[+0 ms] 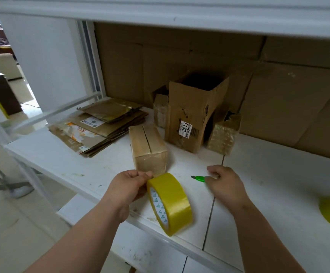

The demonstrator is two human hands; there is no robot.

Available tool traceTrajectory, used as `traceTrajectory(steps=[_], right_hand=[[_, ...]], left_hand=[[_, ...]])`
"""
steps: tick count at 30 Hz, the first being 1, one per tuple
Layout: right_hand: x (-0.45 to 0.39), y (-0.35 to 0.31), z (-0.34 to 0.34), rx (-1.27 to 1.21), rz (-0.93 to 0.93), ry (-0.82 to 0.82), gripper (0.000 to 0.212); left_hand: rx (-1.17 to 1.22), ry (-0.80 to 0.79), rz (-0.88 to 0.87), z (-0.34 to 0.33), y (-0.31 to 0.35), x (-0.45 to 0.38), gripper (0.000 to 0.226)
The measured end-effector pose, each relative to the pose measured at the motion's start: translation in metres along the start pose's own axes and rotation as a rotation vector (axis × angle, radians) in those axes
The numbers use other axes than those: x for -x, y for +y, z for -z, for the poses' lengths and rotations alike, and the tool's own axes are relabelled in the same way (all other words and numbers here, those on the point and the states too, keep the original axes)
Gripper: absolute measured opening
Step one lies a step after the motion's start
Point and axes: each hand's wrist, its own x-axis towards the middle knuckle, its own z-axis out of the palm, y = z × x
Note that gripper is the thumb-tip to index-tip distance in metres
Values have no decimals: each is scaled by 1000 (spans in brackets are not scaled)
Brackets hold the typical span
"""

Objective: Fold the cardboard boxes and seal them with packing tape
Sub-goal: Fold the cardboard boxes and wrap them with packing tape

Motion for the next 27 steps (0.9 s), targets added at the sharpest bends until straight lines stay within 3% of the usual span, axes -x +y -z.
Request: traceTrajectory(steps=[2, 7, 11, 15, 17, 27], right_hand=[[-4, 12, -13, 413, 24, -22, 47], [-11, 18, -25, 597, 58, 70, 30], [-11, -2, -20, 395, 163, 81, 25], [-1, -42, -11, 72, 457, -44, 19], [2, -58, -9, 83, 555, -105, 21], [-7, -99, -6, 312, 526, -239, 22]], left_hand=[[45, -23, 23, -1, 1, 2, 27], [142, -59, 84, -2, 1, 2, 10], [165, -27, 97, -5, -1, 3, 10], [141, 32, 84, -6, -2, 2, 29], [143, 48, 74, -6, -3, 1, 34], [116, 54, 37, -6, 1, 3, 33]])
